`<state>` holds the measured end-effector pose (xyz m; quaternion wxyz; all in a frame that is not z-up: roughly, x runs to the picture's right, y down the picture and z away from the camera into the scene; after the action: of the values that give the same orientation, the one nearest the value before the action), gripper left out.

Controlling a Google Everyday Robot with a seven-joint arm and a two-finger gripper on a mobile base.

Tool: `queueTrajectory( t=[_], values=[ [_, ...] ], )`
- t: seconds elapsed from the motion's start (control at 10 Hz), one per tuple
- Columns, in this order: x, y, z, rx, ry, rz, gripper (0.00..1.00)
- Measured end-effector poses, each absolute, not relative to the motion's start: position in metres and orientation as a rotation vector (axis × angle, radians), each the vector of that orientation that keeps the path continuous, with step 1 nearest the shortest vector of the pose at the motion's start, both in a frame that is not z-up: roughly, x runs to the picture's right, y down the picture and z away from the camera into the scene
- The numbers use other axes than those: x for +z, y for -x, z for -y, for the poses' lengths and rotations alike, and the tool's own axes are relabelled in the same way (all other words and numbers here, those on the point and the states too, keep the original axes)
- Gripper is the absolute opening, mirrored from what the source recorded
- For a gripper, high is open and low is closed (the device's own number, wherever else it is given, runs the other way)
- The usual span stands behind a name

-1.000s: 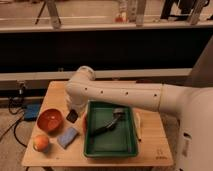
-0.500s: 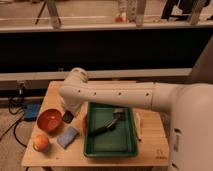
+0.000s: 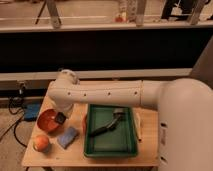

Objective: Place eraser in red bowl

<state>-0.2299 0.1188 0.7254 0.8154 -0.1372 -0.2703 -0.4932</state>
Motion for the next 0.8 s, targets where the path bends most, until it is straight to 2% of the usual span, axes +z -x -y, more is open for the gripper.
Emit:
queueTrajectory(
  t=[0.8],
  values=[
    [0.727, 0.285, -0.129, -1.101, 0.259, 0.607, 0.0]
  ],
)
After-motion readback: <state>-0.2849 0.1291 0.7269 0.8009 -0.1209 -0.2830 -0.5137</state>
